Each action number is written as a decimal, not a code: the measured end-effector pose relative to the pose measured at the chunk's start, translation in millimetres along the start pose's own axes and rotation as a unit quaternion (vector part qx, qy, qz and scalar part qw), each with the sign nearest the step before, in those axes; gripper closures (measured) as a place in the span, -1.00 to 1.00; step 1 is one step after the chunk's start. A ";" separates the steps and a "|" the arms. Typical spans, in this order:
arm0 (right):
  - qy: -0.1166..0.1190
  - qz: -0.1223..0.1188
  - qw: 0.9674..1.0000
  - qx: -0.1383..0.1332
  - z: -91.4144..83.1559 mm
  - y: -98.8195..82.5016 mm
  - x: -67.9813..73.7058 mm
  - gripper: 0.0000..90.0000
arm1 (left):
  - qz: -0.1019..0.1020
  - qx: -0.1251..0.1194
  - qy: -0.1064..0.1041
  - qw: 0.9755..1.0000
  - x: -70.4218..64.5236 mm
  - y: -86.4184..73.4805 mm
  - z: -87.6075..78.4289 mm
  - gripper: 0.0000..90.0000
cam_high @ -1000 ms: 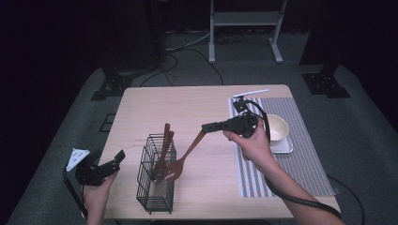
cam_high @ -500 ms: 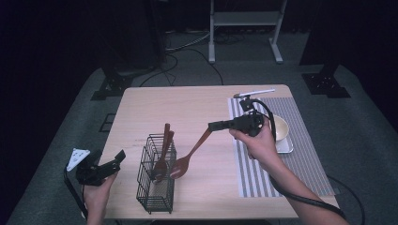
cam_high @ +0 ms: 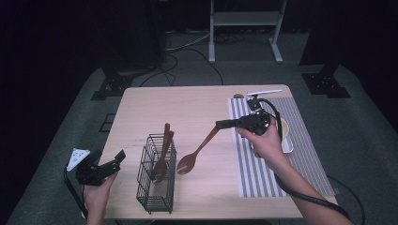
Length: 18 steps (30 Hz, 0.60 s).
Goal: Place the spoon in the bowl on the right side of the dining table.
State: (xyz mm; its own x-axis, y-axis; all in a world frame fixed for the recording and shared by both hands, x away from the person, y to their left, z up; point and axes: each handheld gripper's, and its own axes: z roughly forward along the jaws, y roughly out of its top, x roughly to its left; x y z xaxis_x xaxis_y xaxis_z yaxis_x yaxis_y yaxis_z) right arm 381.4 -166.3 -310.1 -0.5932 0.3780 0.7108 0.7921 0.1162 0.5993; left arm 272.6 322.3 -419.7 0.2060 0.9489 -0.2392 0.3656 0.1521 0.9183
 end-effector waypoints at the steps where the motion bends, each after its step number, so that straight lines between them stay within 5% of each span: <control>1: 0.000 0.000 1.000 0.000 0.0 0.0 0.0 0.86 | 0.000 0.000 0.000 1.000 0.0 0.0 0.0 -1.00; 18: -0.016 0.018 1.000 -0.014 -15.8 -4.9 -18.5 0.86 | 0.000 -0.001 0.000 1.000 -0.3 0.0 -0.1 -1.00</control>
State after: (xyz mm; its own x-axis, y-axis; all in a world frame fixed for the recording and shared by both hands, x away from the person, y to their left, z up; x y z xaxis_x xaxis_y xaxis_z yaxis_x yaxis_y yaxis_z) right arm 386.2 -188.4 -320.4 -0.5590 0.4110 0.7201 0.8084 0.0768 0.5836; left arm 272.5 322.1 -419.6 0.2053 0.9491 -0.2387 0.3642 0.1523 0.9188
